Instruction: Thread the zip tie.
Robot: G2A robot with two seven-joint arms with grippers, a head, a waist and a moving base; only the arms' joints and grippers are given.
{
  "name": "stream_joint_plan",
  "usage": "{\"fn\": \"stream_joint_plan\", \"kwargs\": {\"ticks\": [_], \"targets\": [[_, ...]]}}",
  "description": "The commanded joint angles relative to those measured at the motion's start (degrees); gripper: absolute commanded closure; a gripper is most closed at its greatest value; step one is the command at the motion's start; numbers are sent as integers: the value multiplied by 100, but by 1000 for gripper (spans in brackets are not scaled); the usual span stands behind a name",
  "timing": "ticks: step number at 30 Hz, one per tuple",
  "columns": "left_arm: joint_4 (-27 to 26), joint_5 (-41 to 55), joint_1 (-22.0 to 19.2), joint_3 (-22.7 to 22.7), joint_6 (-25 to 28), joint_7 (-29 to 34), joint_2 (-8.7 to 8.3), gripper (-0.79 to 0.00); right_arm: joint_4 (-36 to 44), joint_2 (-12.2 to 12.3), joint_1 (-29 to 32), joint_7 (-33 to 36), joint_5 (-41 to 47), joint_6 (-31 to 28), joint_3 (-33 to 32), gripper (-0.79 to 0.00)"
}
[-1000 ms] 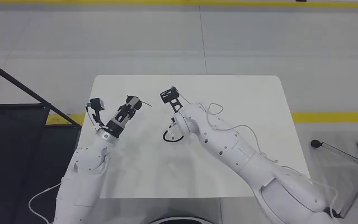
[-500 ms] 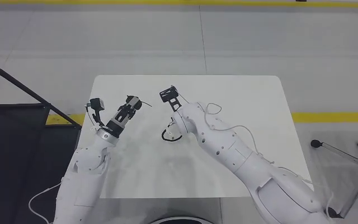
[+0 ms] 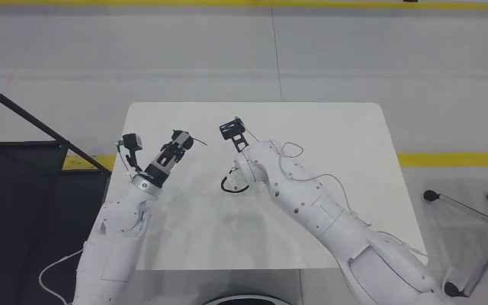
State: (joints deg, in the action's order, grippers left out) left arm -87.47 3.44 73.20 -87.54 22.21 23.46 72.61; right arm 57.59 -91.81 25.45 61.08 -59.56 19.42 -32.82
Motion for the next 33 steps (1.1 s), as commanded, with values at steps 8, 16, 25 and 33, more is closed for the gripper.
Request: {"fn": "stream_joint_plan", "kwargs": {"ticks": [8,16,25,33], "targets": [[0,0,0,0,0,0,0,0,159,-21,129,37,-229,26,-177,0],[0,0,0,0,0,0,0,0,714,54,410,259,-734,196,-370,0],[0,0,0,0,0,0,0,0,926,92,653,387,-997,13,-613,0],[0,0,0,0,0,0,0,0,849,44,718,356,-1065,-111,-739,0]]}}
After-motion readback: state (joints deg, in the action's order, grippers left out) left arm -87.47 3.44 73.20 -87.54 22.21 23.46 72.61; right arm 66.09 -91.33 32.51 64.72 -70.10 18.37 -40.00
